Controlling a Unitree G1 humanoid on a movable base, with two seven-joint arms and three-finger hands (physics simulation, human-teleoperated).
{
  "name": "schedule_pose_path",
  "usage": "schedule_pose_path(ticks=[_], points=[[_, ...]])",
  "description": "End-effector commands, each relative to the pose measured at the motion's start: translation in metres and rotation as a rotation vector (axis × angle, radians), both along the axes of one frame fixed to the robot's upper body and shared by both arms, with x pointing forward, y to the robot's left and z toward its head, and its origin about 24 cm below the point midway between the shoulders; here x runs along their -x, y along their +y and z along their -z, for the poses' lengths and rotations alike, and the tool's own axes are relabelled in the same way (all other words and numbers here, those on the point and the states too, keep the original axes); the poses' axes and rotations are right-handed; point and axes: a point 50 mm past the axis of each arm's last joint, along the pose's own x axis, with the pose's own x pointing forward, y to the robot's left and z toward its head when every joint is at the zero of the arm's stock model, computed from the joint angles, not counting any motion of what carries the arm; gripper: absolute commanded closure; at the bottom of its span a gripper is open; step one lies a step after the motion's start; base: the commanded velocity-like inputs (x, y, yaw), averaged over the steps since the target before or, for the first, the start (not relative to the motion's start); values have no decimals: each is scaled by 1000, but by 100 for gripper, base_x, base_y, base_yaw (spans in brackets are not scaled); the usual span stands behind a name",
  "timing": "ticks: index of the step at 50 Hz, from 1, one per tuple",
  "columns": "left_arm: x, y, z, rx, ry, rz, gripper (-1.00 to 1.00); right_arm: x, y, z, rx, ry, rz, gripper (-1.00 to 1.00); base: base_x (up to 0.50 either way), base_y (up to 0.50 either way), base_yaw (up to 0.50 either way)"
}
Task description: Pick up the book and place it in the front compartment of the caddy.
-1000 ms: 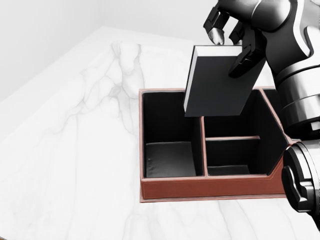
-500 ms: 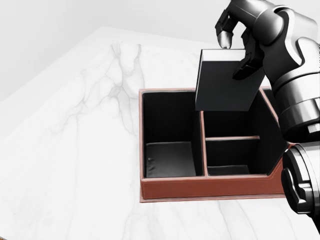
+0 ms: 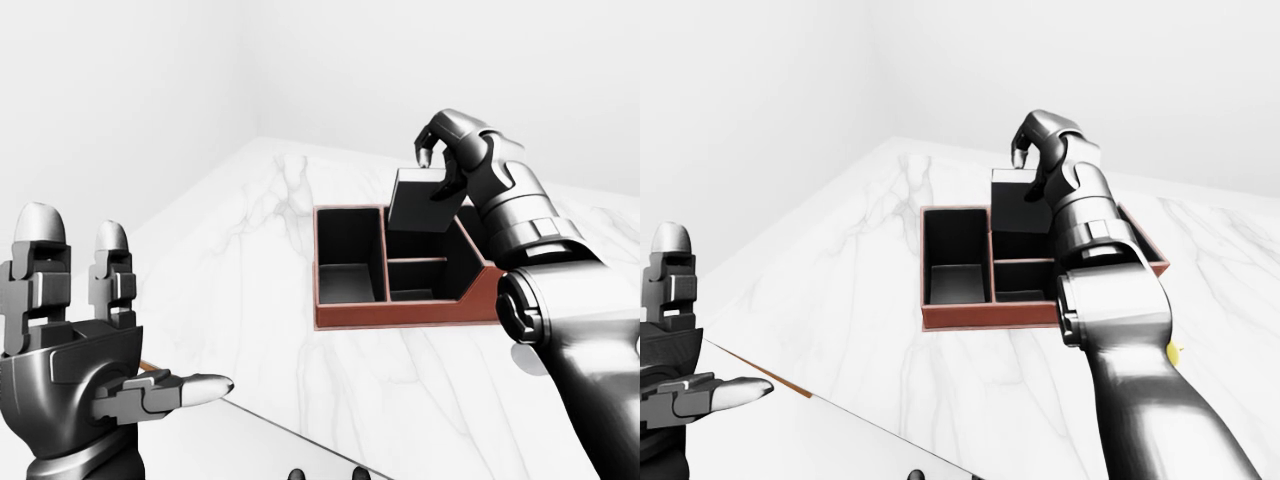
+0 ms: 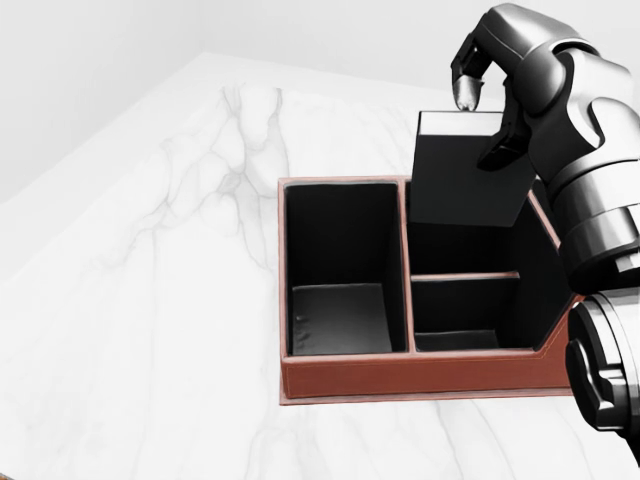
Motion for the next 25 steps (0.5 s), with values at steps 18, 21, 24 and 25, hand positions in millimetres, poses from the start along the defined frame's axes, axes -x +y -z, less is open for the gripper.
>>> schedule_pose_path(ticks=[18,21,24,25], points=[[-17,0,22,25,105,-3,-100,0,-13,18,26,-55,92,100,0,0,0],[-18,0,23,25,105,-4,-100,0,-12,24,33,-51,94,100,0,0,0],[-18,0,23,25,107,-3,-100,0,-12,30,39,-41,96,100,0,0,0],[-18,0,24,25,111,-2,-100,0,-11,33,45,-31,95,100,0,0,0]])
